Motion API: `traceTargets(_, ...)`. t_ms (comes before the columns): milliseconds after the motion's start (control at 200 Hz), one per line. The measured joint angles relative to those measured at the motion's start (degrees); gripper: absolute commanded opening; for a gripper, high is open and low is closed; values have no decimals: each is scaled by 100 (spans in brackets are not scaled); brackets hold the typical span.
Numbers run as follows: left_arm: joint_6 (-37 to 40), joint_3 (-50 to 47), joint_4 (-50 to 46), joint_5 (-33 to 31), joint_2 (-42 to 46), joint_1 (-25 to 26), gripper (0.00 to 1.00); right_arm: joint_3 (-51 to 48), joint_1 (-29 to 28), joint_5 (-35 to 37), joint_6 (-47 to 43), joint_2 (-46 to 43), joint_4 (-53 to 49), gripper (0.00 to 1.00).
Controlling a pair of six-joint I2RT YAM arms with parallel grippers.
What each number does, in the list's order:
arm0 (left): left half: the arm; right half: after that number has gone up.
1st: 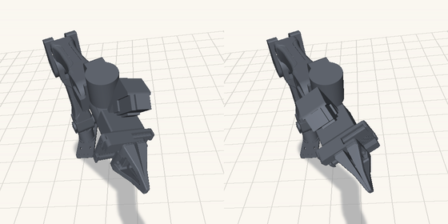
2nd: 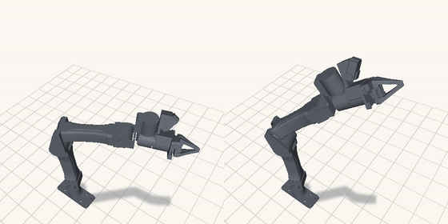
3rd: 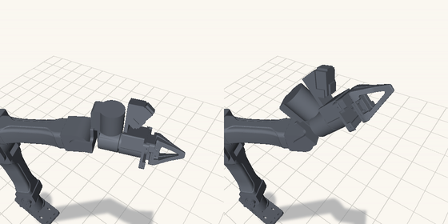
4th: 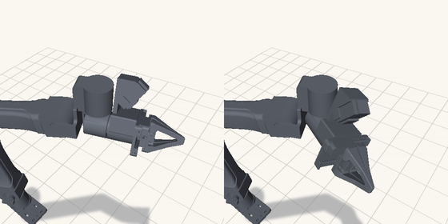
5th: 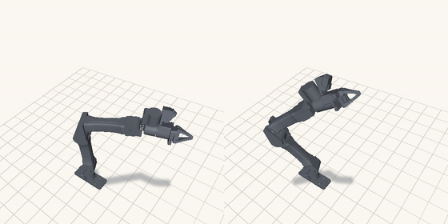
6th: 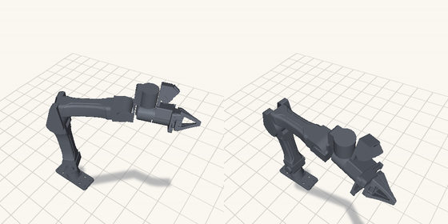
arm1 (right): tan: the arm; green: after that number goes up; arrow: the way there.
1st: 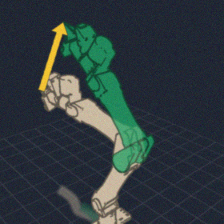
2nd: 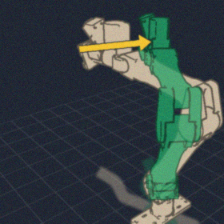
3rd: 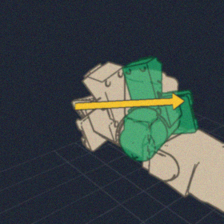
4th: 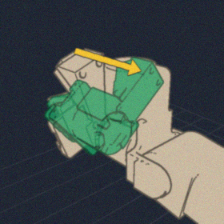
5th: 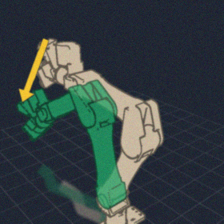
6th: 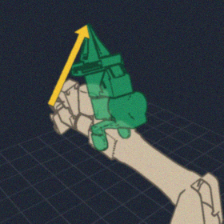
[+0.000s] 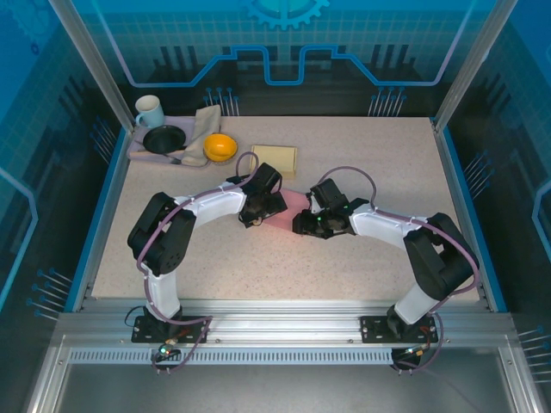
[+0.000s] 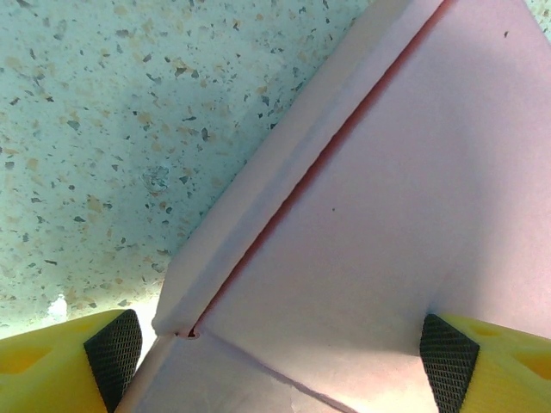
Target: Fold the paper box
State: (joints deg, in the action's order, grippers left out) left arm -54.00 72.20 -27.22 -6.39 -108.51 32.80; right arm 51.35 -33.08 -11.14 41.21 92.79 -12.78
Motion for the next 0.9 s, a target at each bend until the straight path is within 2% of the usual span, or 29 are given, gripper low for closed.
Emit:
traceTargets(345,0,-4,20,-66,2,0,87,0,13,-116,-273,216,177,38)
traceTargets(535,0,-4,31,-96,2,0,88,-118,24,-131,-424,225,398,33)
traceTargets(900,0,-20,68,-162,2,0,88,-129,22,168,-1117,212,446,31)
